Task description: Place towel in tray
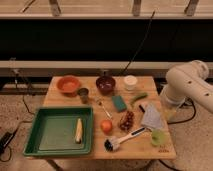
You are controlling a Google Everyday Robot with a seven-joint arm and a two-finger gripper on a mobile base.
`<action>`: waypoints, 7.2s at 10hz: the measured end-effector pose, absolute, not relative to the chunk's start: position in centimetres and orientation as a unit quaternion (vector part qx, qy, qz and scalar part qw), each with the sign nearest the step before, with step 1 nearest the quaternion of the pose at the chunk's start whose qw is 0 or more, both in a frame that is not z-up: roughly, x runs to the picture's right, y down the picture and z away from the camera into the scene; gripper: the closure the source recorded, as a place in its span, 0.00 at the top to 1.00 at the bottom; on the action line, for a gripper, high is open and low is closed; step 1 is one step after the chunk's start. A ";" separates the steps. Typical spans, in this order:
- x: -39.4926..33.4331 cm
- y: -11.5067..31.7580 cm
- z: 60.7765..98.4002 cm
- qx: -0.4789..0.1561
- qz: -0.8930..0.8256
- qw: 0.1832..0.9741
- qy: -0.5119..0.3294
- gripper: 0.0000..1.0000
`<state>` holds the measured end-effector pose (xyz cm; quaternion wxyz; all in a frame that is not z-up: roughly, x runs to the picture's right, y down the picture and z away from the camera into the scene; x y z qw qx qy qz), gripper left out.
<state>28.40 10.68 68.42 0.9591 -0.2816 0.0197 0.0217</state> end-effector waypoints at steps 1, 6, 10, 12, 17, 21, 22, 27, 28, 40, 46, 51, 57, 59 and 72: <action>28.4 10.7 68.4 -0.282 0.022 0.959 0.020 0.65; 28.4 10.7 68.4 -0.282 0.022 0.959 0.020 0.65; 28.4 10.7 68.4 -0.282 0.022 0.959 0.020 0.65; 28.4 10.7 68.4 -0.282 0.022 0.959 0.020 0.65; 28.4 10.7 68.4 -0.282 0.022 0.959 0.020 0.65; 28.4 10.7 68.4 -0.282 0.022 0.959 0.020 0.65; 28.4 10.7 68.4 -0.282 0.022 0.959 0.020 0.65; 27.1 10.9 70.8 -0.271 -0.007 0.962 -0.015 0.65; 26.2 11.2 72.7 -0.268 -0.027 0.963 -0.033 0.65; 23.1 17.8 80.0 -0.334 -0.225 0.903 -0.151 0.65; 24.9 19.2 82.4 -0.345 -0.257 0.888 -0.159 0.65; 26.1 20.1 83.4 -0.342 -0.284 0.877 -0.183 0.63; 26.3 20.2 83.4 -0.337 -0.290 0.877 -0.181 0.08; 24.1 18.3 81.6 -0.326 -0.295 0.880 -0.179 0.06; -3.2 17.7 68.4 -0.324 -0.474 0.777 -0.255 0.06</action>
